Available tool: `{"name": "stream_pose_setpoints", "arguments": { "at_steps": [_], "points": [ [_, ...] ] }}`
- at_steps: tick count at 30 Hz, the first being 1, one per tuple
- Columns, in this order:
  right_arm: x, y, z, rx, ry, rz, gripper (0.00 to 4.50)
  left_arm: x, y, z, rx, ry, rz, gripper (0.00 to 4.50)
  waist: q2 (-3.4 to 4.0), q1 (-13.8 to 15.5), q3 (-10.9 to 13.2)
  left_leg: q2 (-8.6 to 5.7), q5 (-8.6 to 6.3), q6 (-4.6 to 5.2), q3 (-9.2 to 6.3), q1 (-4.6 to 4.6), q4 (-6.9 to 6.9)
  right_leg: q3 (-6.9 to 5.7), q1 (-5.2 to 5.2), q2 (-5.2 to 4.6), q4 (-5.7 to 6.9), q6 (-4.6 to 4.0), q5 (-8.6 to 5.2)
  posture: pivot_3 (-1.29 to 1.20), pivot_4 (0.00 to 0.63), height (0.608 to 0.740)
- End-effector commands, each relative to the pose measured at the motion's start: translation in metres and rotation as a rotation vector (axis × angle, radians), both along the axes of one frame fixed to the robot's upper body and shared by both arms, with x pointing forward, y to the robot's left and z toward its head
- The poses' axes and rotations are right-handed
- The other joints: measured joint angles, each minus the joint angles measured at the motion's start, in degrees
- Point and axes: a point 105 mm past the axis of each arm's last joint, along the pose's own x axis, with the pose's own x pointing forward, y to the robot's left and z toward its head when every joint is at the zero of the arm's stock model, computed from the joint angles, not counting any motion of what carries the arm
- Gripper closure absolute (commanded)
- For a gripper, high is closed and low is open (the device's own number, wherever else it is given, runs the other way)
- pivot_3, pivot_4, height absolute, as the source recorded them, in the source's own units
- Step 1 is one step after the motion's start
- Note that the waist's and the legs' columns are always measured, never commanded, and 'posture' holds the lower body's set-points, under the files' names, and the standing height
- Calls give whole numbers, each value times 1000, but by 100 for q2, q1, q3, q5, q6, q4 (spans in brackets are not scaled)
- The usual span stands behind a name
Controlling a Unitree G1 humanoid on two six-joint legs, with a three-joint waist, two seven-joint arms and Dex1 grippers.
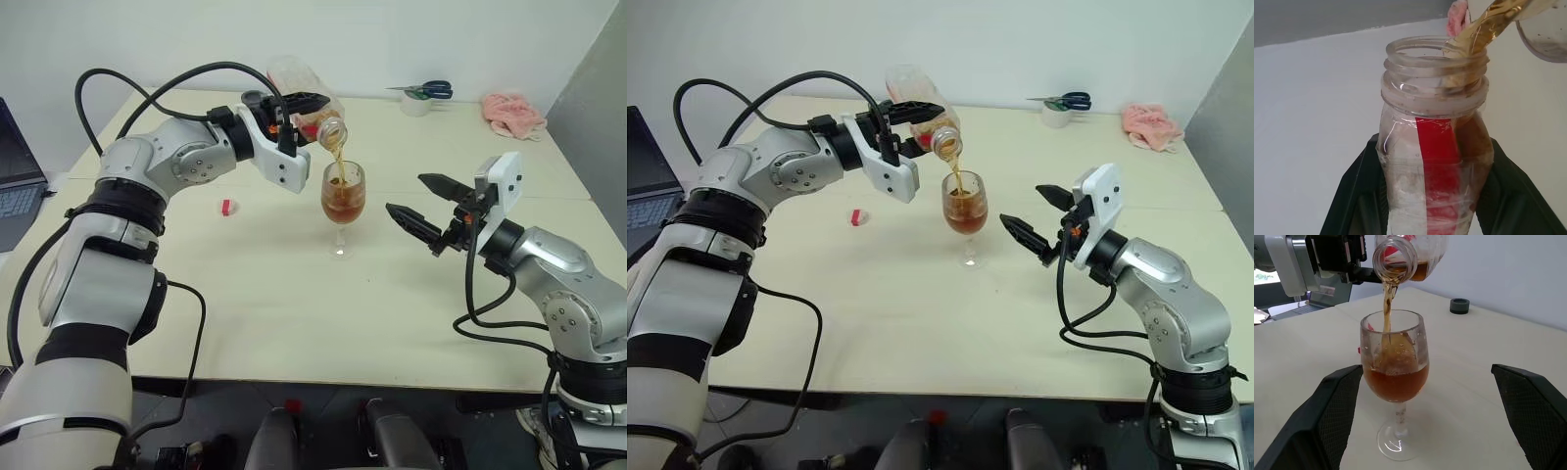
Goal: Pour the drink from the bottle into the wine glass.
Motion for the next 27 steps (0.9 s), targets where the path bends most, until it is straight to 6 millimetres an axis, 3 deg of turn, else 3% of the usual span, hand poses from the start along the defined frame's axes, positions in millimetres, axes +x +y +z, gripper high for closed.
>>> {"name": "stream_pose_setpoints", "arguments": {
  "at_steps": [1, 8, 15, 19, 23, 27],
  "points": [
    [-3, 3, 14, 10, -63, 18, 0, -3, 2, 24, -34, -60, 3, 2687, 0, -2, 0, 0, 0, 0, 0, 0, 0, 0, 0, 0, 0, 0, 0, 0, 150, 740],
    [-3, 2, 16, 10, -69, 17, 0, 0, 3, 22, -41, -33, 15, 2687, 0, -6, 0, 0, 0, 0, 0, 0, 0, 0, 0, 0, 1, 0, 0, 0, 150, 740],
    [-5, 7, 21, 8, -88, 36, 0, 7, 5, 20, -298, 212, 7, 2696, 0, -20, 0, -1, 0, 0, 1, 1, 2, -1, 0, -1, 5, -1, 0, 0, 150, 740],
    [-13, 20, 38, -26, -148, 108, 0, 7, 15, 21, -440, 334, -2, 2697, 0, -74, 0, 0, 1, 0, 2, 7, 2, 0, 0, -1, 14, -3, -1, 0, 150, 740],
    [-21, 40, 65, -91, -215, 204, 0, 3, 37, 28, -673, 458, -8, 2700, 2, -137, 1, 6, 1, 0, 4, 20, 0, 2, -2, 2, 36, -13, -8, 0, 150, 740],
    [-21, 62, 88, -137, -277, 286, 0, -9, 81, 30, -1028, 573, 29, 2703, 3, -224, 0, 18, 1, 0, -6, 24, -1, -7, 0, 8, 40, -18, -11, 0, 150, 740]
  ]
}}
